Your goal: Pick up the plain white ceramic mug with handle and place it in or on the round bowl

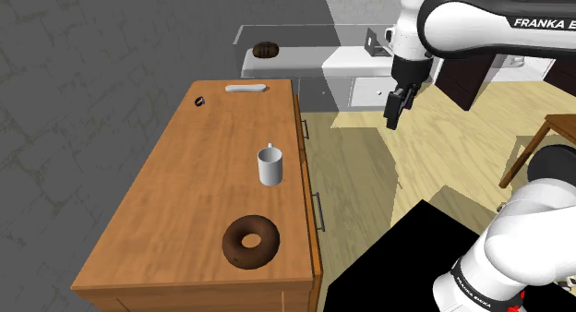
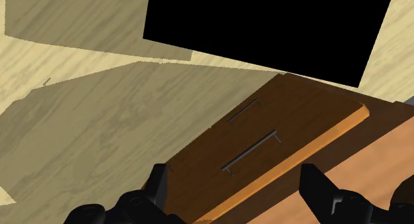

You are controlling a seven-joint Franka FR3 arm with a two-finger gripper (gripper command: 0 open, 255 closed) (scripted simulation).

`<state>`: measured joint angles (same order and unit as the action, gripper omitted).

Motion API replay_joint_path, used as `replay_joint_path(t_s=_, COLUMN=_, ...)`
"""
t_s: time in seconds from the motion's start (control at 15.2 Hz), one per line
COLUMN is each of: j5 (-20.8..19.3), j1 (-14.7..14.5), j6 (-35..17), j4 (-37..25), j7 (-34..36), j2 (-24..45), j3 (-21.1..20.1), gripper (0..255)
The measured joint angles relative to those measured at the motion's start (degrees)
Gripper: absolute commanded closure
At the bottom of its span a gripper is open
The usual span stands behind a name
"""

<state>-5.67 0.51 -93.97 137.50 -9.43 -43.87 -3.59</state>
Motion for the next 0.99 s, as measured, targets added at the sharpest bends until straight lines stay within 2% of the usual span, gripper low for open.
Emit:
replay_joint_path(t_s=0.26, j5=1.2, j1=-0.6, j6=-3.3, j4=0.2, j7=1.8, j2=3.1, j3=-1.3, gripper=0)
replay_joint_path(t_s=0.99, j5=4.2, j1=-2.5, j6=-17.9, j4=-5.0, j7=9.1, j2=22.3, j3=-7.1, gripper=0)
